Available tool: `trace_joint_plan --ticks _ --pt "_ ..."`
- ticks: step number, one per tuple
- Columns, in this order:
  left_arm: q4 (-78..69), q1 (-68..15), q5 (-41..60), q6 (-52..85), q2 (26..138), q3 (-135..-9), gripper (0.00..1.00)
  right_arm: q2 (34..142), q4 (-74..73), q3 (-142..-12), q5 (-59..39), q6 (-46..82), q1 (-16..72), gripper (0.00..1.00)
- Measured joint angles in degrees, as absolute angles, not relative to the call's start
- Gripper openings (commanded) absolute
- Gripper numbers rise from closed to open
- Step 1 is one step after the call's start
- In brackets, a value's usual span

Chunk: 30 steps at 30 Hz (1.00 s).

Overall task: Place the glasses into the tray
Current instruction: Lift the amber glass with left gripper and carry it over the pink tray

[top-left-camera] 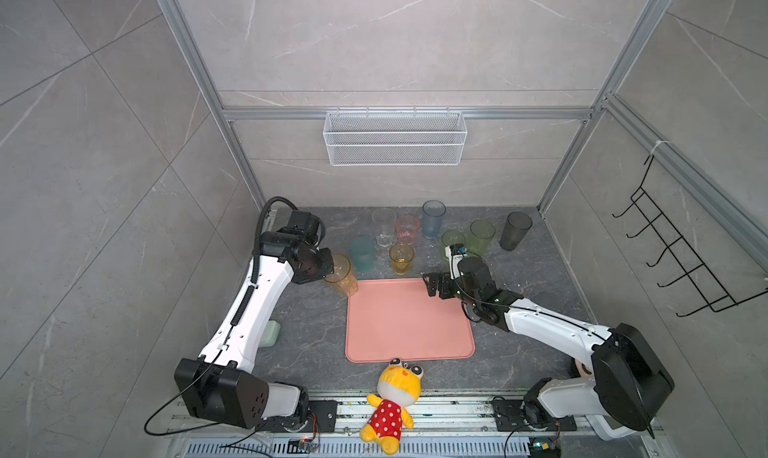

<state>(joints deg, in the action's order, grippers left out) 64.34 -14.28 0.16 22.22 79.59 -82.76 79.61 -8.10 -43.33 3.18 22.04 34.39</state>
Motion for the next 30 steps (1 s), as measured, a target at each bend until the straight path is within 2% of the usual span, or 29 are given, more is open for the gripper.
trace_joint_plan --ticks 11,30 --pt "64.8 -21.3 -2.1 21.8 89.5 -87.5 0.00 79.2 -9.3 -42.2 5.1 22.0 34.4 0.99" --pt "66.5 -24.5 -8.1 23.8 98.5 -94.0 0.00 78.5 -9.2 -42.2 4.1 21.3 34.4 0.99"
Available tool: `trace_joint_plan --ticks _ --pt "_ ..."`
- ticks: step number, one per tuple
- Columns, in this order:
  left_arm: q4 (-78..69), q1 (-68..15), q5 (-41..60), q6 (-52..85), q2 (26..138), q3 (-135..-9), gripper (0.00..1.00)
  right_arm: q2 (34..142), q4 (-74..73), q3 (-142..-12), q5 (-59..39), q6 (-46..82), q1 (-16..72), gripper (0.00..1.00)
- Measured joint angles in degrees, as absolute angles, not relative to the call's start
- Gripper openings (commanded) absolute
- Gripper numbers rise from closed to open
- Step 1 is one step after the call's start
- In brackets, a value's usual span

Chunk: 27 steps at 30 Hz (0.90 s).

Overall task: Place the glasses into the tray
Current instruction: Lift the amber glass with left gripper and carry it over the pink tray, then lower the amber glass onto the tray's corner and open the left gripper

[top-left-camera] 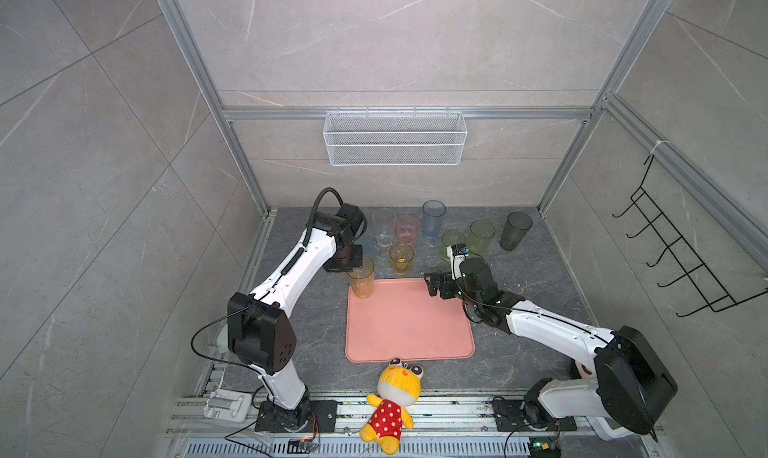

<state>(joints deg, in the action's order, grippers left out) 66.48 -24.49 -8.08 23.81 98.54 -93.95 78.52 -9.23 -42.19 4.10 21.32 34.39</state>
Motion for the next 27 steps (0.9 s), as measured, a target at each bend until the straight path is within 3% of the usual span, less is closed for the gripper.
trace_joint_plan --ticks 27 --pt "65.1 -26.8 -10.4 28.0 102.8 -93.6 0.00 78.5 -7.8 -42.2 4.3 21.3 34.4 0.99"
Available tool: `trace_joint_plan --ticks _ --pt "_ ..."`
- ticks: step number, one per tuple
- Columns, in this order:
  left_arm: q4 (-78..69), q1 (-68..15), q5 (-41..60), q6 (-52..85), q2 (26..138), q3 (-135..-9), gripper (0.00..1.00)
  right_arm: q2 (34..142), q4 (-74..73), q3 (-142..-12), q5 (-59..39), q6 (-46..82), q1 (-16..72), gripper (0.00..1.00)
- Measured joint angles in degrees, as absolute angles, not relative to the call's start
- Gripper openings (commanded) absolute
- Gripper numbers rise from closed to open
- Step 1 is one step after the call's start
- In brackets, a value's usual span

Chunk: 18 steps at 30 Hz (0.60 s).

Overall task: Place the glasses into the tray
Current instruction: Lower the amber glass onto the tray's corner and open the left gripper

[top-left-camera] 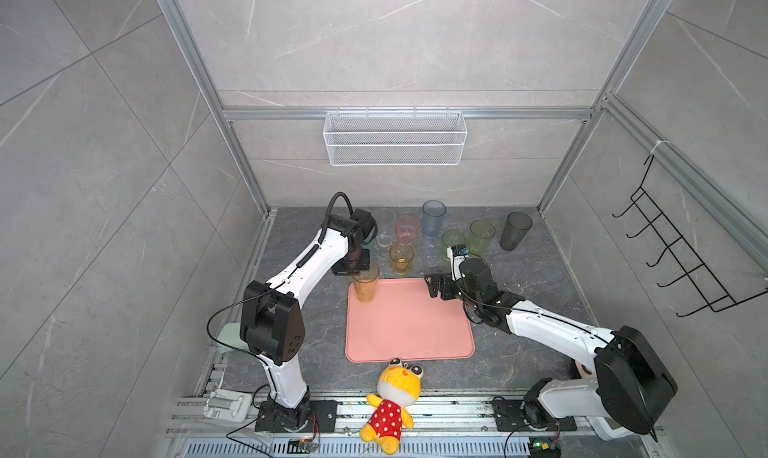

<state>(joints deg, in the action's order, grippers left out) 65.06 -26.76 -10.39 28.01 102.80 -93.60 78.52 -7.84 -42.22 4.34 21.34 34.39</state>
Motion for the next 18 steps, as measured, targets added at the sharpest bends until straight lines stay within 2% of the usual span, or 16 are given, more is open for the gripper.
trace_joint_plan --ticks 10,18 --pt "63.7 -26.8 -10.1 28.9 103.6 -93.0 0.00 78.5 -7.5 -42.2 5.0 21.3 34.4 0.99" --pt "63.7 -26.8 -10.5 29.4 103.6 -93.0 0.35 78.5 -7.5 -42.2 5.1 21.3 34.4 0.99"
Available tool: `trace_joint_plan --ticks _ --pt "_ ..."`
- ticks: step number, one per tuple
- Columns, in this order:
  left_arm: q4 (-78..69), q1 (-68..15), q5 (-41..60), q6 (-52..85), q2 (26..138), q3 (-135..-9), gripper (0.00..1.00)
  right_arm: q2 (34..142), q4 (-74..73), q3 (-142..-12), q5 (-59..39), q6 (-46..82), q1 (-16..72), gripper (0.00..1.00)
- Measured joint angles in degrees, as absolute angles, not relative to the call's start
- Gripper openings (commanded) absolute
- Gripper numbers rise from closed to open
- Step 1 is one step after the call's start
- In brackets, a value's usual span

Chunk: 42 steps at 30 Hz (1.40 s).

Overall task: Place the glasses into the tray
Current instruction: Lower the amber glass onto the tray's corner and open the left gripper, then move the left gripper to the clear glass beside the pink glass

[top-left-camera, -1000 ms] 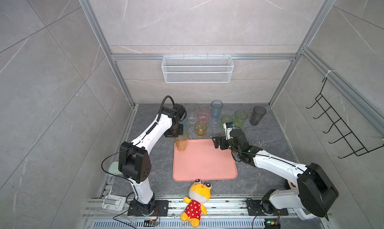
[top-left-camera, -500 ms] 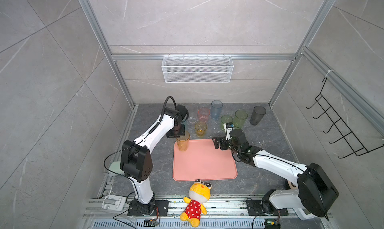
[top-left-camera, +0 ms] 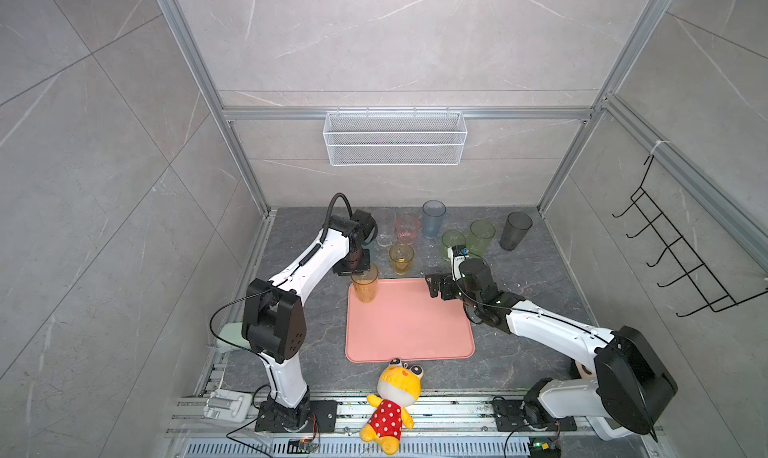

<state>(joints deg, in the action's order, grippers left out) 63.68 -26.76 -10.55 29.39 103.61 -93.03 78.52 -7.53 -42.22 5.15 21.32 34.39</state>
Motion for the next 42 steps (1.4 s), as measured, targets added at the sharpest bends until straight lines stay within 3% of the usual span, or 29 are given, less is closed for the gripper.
trace_joint_plan --ticks 10,18,31,42 --pt "64.4 -26.8 -12.0 29.6 103.5 -93.8 0.47 78.5 -7.5 -42.2 5.1 21.3 34.4 0.99" --pt "64.1 -26.3 -13.3 29.3 103.4 -102.6 0.56 77.8 -7.4 -42.2 4.9 21.2 34.4 0.99" --pt "53.4 -23.9 -11.4 27.9 105.1 -111.5 0.61 75.5 -7.8 -41.7 4.8 21.6 34.4 0.99" --pt "42.0 -22.9 -8.7 26.5 116.6 -114.2 0.62 74.6 -10.2 -39.0 4.8 22.9 34.4 0.99"
